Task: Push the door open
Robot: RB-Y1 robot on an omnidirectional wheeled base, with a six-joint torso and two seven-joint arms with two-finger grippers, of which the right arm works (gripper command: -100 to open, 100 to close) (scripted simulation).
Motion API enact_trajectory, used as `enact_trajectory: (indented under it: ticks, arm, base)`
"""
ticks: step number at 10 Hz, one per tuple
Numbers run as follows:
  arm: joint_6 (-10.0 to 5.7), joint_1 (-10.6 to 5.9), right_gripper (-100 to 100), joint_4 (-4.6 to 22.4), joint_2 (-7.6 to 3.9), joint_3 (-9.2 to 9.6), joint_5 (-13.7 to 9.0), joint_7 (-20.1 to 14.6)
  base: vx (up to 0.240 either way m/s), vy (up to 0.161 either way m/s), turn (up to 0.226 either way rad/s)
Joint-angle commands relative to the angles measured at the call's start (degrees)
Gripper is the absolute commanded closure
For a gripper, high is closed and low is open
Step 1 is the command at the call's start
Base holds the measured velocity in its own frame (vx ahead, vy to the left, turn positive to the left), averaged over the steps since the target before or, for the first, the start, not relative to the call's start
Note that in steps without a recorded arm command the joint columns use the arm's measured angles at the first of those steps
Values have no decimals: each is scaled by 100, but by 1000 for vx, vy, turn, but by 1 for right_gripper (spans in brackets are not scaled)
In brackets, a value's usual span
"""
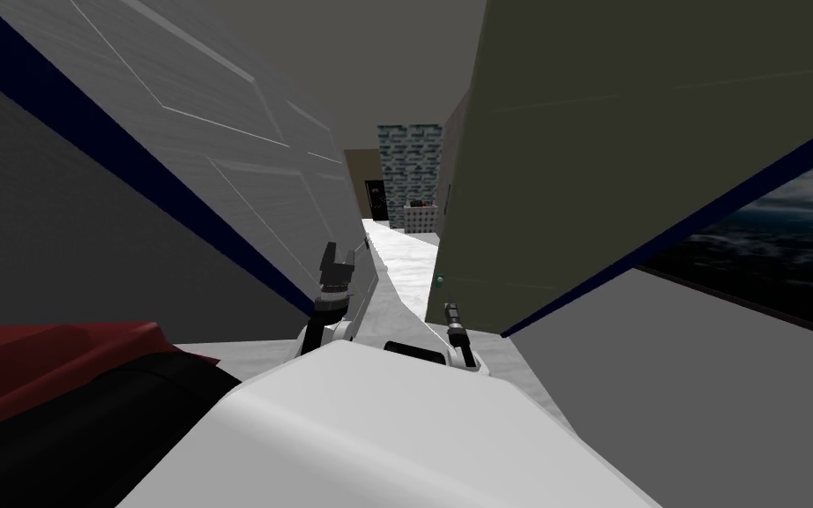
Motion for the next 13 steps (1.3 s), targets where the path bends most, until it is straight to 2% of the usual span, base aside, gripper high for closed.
enact_trajectory:
  ticks: [1, 4, 6, 8, 9, 10, 13]
  arm:
    - [-36, -29, -100, 57, -34, -22, -10, 9]
    - [-64, -56, -100, 97, -33, -59, -26, 21]
    - [-82, -72, -100, 121, 13, -82, -36, 28]
    - [-101, -90, -100, 147, 110, -107, -47, 36]
    - [-102, -96, -100, 156, 85, -103, -45, 37]
    - [-102, -96, 100, 156, 85, -103, -45, 37]
    - [-102, -96, 100, 156, 85, -103, -45, 37]
  base:
    - [211, 11, 21]
    - [205, 15, 22]
    - [184, 23, 24]
    - [212, 13, 24]
    - [76, 12, -7]
    - [-16, 0, 2]
    - [-19, -4, 5]
